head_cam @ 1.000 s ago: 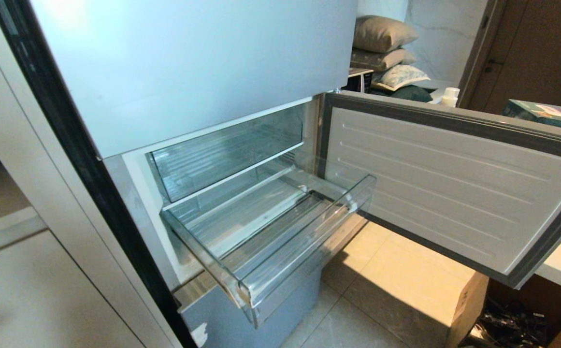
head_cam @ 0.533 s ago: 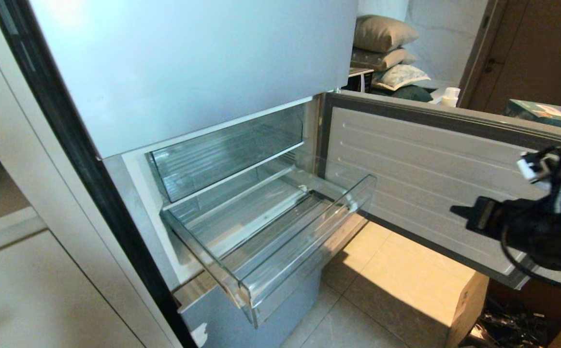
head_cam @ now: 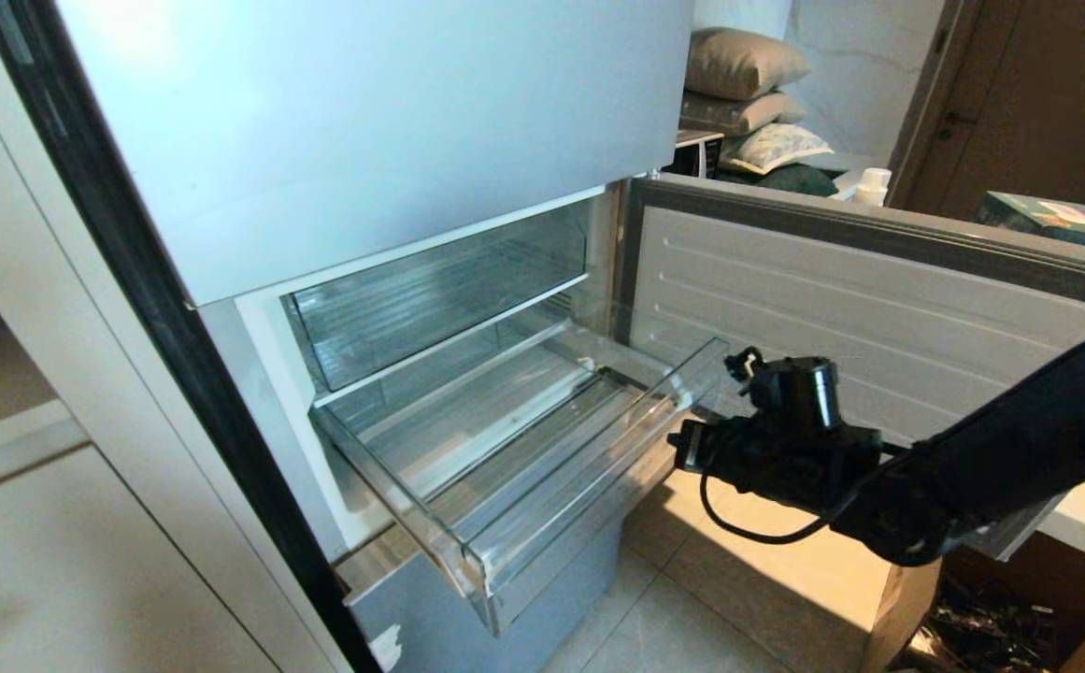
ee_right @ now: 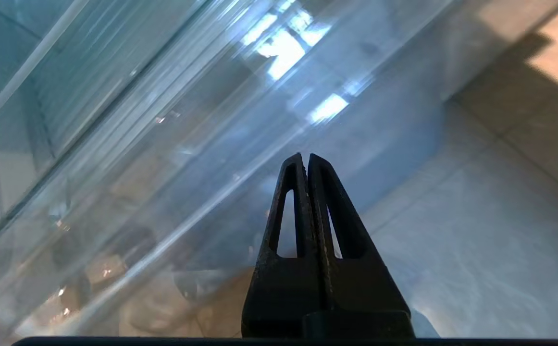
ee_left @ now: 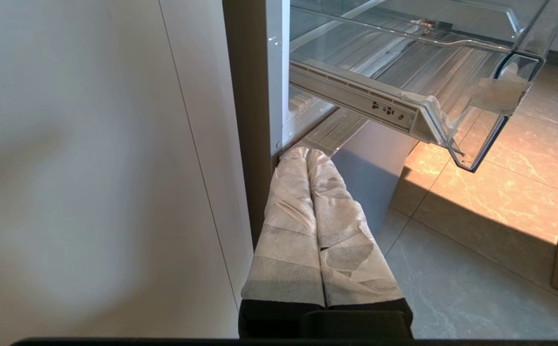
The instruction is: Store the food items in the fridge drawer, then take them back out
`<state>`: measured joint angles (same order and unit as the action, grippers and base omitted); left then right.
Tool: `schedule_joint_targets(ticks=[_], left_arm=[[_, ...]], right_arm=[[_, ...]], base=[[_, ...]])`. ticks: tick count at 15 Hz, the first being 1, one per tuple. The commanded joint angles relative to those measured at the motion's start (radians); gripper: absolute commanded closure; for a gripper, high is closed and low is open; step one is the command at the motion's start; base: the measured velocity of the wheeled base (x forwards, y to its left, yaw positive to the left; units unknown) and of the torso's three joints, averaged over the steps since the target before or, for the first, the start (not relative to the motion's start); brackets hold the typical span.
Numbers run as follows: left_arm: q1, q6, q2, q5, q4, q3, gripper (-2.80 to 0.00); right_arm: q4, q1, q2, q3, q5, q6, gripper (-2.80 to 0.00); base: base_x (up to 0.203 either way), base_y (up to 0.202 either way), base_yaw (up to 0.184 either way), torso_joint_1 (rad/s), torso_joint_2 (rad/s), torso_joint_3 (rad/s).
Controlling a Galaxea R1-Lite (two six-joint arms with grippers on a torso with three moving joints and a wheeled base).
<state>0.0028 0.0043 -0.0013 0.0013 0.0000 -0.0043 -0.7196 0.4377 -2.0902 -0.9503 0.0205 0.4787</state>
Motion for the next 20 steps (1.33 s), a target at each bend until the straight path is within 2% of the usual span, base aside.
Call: schedule_joint_targets(ticks=[1,5,7,9,11,15,20], left_arm=[[0.0,0.0,0.0,0.0,0.0,0.0,0.0],[0.0,0.0,0.0,0.0,0.0,0.0,0.0],[0.0,0.0,0.0,0.0,0.0,0.0,0.0],[0.0,0.0,0.0,0.0,0.0,0.0,0.0],[0.0,-0.001,0.0,0.0,0.0,0.001,0.0],[0.0,0.0,0.0,0.0,0.0,0.001,0.0],[0.0,0.0,0.0,0.0,0.0,0.0,0.0]], right_arm=[[-0.007,0.043,-0.12,-0.079,-0.002,0.004,0.0],[-0.015,0.099,-0.232,-0.233,-0.046,0.009,0.0],[-0.055,0.124,-0.293,-0.366,-0.106,0.037,0.0],[-0.119,0.162,-0.357,-0.541,-0.235,0.08,0.0],[-0.142,0.182,-0.334,-0.558,-0.288,0.097,0.0],[-0.154,0.192,-0.115,-0.256,-0.299,0.11,0.0],[-0.139,0.221,0.225,0.135,-0.256,0.109,0.0]], base=[[0.0,0.0,0.0,0.0,0.0,0.0],[0.0,0.0,0.0,0.0,0.0,0.0],[0.0,0.0,0.0,0.0,0.0,0.0],[0.0,0.0,0.0,0.0,0.0,0.0],[0.0,0.0,0.0,0.0,0.0,0.0],[0.0,0.0,0.0,0.0,0.0,0.0],[0.0,0.0,0.0,0.0,0.0,0.0]])
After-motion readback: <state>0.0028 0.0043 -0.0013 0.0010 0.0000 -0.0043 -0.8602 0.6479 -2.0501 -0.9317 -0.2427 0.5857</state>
